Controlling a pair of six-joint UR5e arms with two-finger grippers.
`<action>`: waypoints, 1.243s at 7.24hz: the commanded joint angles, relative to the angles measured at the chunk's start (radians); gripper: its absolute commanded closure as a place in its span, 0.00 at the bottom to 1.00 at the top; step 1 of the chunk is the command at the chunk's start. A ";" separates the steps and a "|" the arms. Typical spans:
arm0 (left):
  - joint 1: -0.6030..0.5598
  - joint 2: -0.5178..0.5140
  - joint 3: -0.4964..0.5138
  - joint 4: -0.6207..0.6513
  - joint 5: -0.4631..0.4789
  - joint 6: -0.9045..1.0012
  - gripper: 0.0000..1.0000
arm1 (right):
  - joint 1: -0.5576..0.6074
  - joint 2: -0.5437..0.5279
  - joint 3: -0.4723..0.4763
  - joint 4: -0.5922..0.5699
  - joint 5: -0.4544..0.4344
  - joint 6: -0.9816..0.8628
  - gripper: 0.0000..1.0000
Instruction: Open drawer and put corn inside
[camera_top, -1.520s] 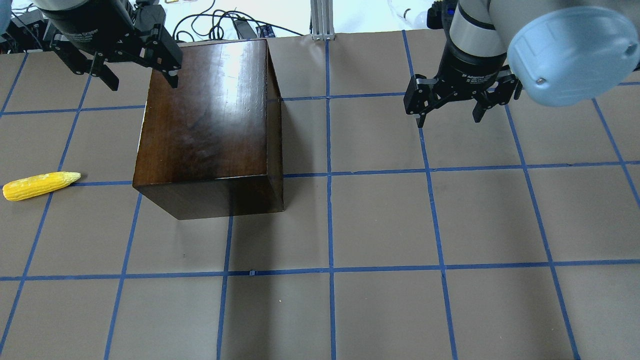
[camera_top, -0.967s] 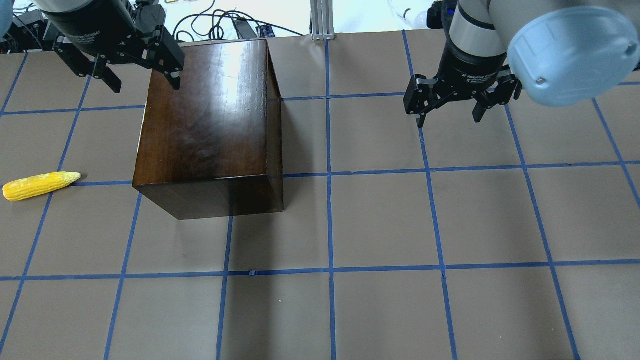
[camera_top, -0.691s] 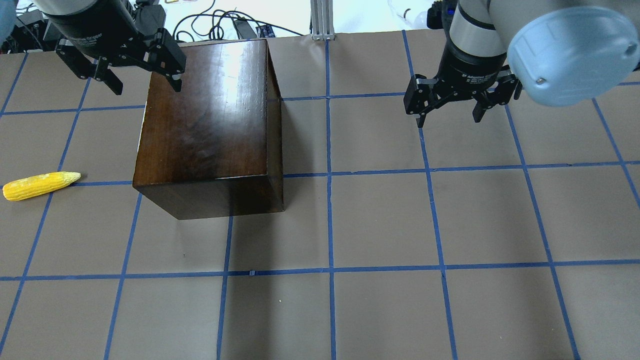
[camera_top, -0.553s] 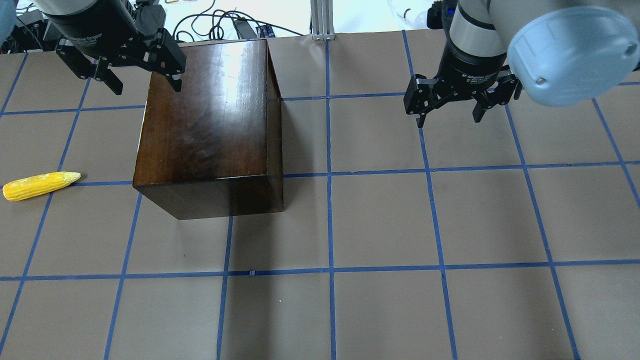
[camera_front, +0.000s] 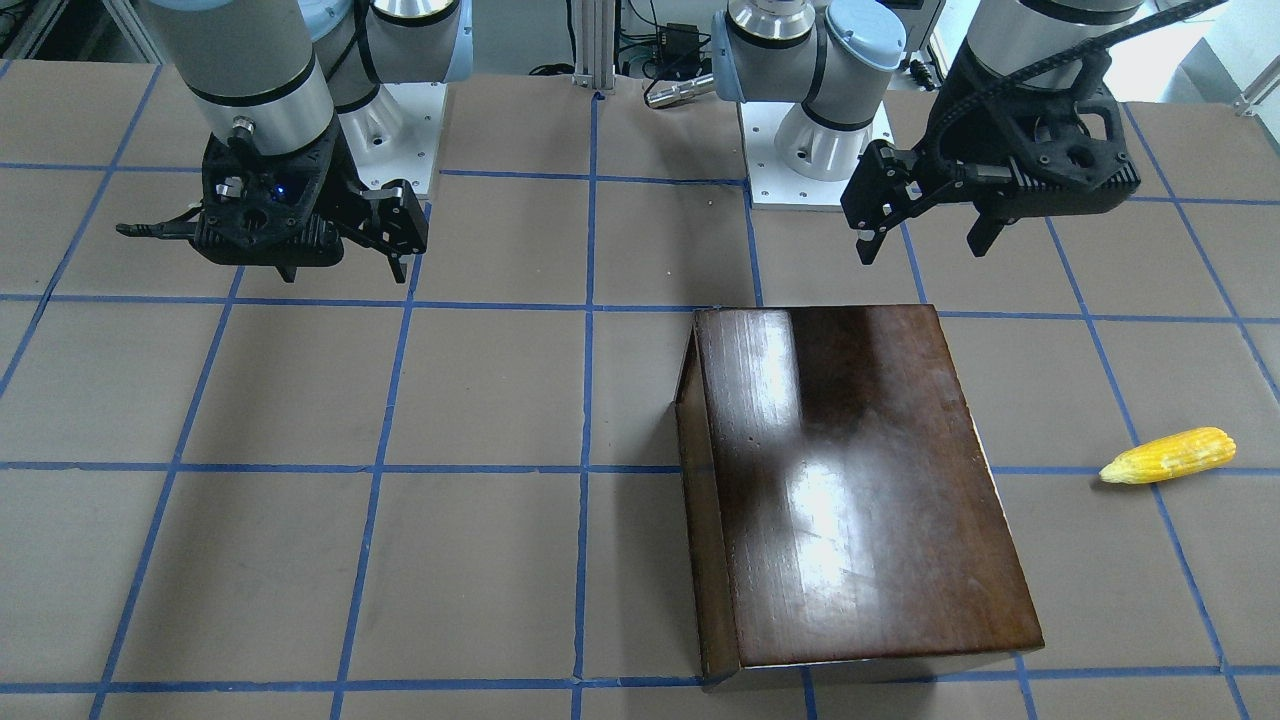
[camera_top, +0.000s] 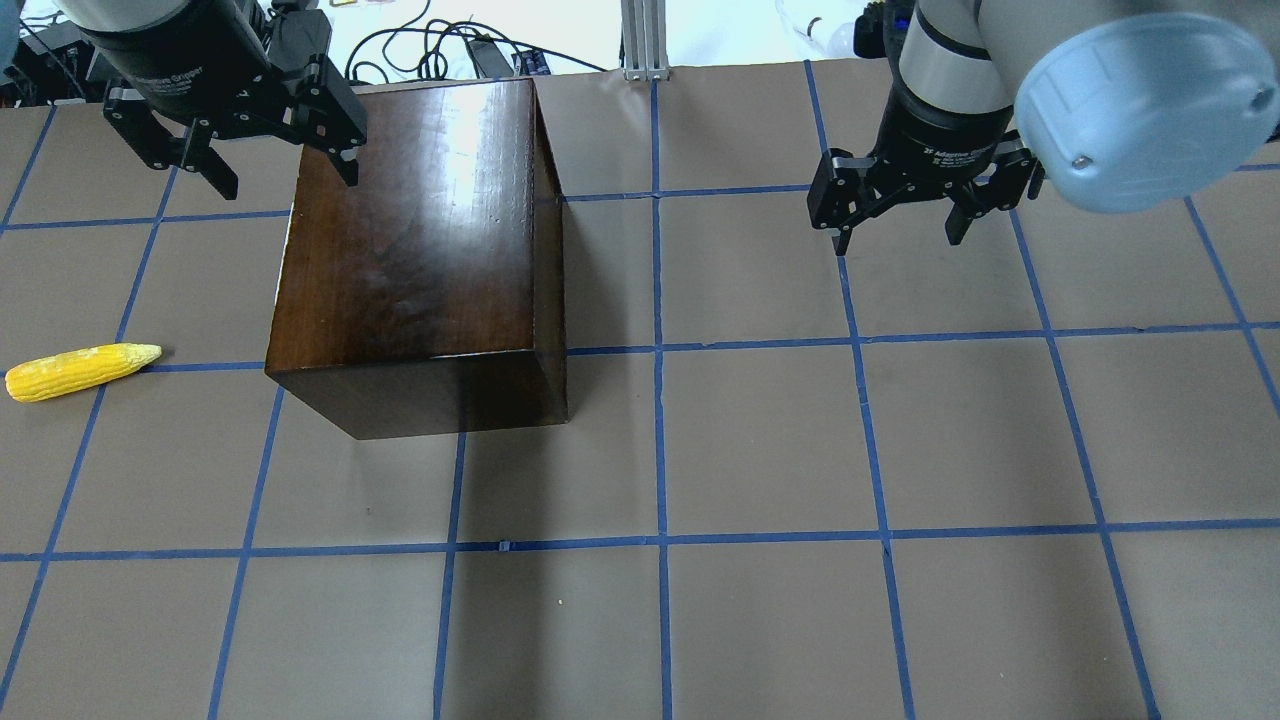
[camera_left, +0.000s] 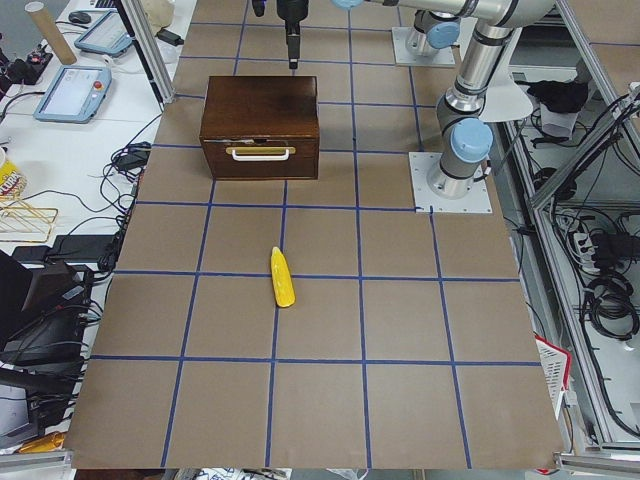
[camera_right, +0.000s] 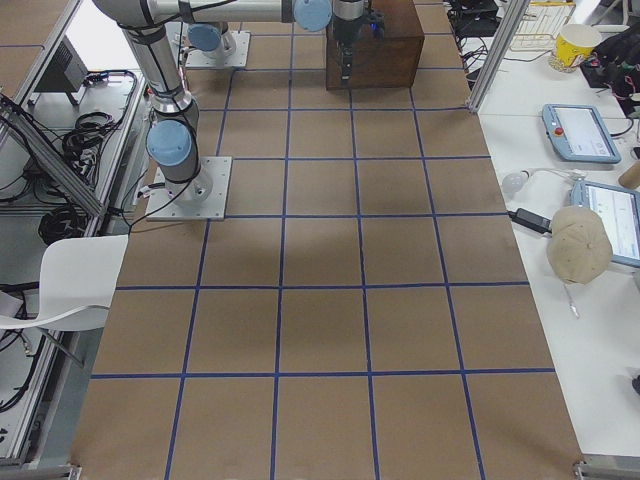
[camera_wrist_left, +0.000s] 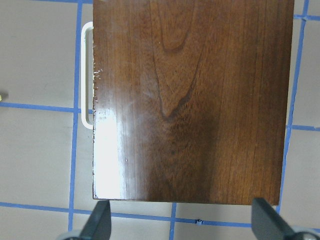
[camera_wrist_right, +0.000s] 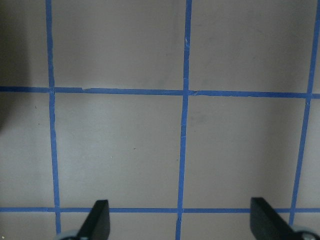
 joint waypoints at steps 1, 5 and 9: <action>0.003 0.000 0.004 -0.036 0.000 0.050 0.00 | 0.000 0.000 0.000 0.000 0.000 0.000 0.00; 0.020 -0.004 0.004 -0.042 -0.007 0.104 0.00 | 0.000 0.000 0.000 0.000 0.000 0.000 0.00; 0.079 -0.015 -0.001 -0.003 -0.056 0.181 0.00 | 0.000 0.000 0.000 0.000 0.000 0.000 0.00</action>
